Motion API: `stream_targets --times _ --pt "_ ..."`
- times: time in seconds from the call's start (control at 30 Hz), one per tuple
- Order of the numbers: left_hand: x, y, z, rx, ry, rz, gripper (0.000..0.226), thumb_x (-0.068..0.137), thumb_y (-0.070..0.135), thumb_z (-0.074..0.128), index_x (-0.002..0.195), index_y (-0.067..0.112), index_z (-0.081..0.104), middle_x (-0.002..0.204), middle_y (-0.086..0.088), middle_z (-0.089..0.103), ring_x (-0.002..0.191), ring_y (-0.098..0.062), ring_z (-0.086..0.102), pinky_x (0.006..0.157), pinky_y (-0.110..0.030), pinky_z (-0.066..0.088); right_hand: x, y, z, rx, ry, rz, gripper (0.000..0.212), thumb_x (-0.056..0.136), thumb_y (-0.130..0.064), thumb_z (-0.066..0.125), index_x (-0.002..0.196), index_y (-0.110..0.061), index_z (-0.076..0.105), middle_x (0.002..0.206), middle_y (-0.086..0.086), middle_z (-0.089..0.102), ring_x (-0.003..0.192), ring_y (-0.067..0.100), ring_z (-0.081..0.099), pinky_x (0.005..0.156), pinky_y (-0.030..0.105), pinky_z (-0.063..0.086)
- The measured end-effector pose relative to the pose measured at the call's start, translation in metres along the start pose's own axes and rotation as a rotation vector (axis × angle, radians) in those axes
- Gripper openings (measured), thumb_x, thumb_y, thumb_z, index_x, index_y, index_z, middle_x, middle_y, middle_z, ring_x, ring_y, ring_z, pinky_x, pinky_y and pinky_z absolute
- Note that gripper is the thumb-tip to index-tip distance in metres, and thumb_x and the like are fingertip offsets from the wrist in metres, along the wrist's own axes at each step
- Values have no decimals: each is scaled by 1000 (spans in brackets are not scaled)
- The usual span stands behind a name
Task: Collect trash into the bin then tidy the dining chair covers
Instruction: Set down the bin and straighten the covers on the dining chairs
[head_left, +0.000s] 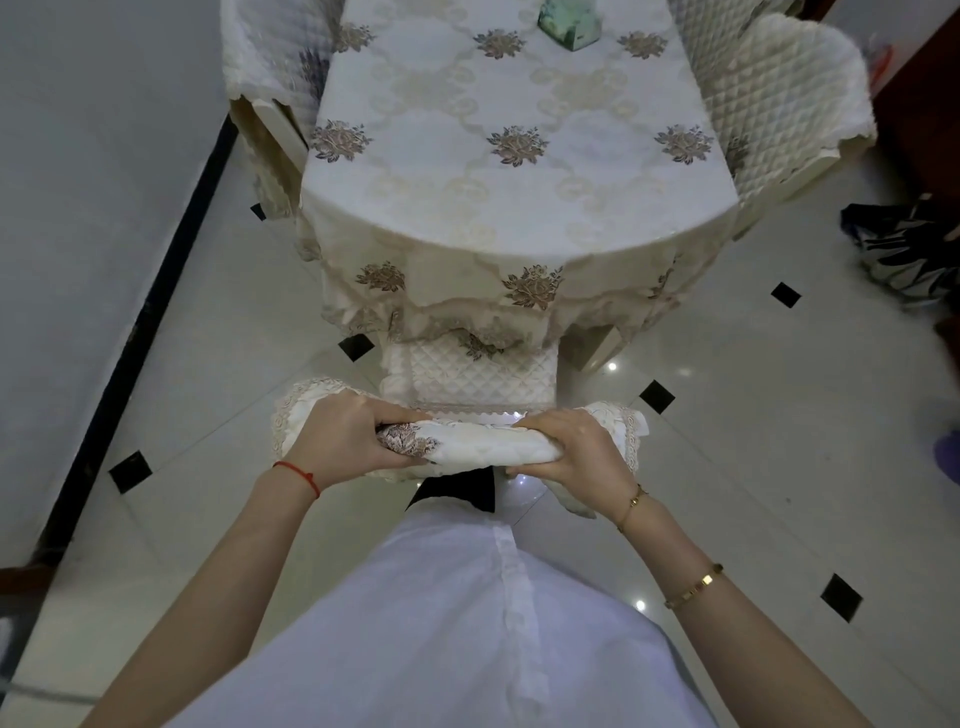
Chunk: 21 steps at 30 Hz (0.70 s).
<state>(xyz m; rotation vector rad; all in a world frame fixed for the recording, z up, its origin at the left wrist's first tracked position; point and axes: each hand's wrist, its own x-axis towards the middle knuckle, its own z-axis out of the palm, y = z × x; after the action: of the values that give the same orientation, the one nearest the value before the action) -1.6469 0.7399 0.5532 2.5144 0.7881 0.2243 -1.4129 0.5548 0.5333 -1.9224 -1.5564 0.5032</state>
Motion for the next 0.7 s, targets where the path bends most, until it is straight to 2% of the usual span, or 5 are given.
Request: stream_targets --times 0.1,0.17,0.37,0.57,0.7 --pt "1 1 -2 -17 20 14 57 56 75 55 100 45 73 76 15 74 66 -6 61 52 -19 39 1 0 0 7 -3 1 44 68 -55 76 102 -28 70 97 -18 67 90 -9 50 86 5 30" --pt "2 1 -4 -32 30 8 57 55 73 56 100 44 73 74 14 74 81 -5 56 52 -12 30 6 1 0 16 -8 0 45 67 -57 75 102 -28 70 96 -20 66 91 -9 51 87 6 31" --pt "13 -9 -8 -89 -16 -27 58 56 77 57 104 47 71 92 21 73 90 1 60 64 -4 32 23 3 0 21 -18 -26 47 66 -59 73 101 -27 70 94 -17 69 88 -2 56 84 9 34" --pt "29 -18 -11 -75 -60 -59 61 53 84 55 103 51 69 78 16 74 74 -3 66 62 -24 46 38 4 -3 29 -25 -42 51 68 -58 72 105 -23 71 95 -9 72 88 3 60 86 10 36" --pt "36 -18 -10 -98 -42 -40 72 53 97 40 102 53 69 73 19 72 68 -1 64 57 -27 48 45 10 -9 -5 -59 -26 51 66 -55 77 106 -24 71 93 -12 72 88 1 60 85 13 39"
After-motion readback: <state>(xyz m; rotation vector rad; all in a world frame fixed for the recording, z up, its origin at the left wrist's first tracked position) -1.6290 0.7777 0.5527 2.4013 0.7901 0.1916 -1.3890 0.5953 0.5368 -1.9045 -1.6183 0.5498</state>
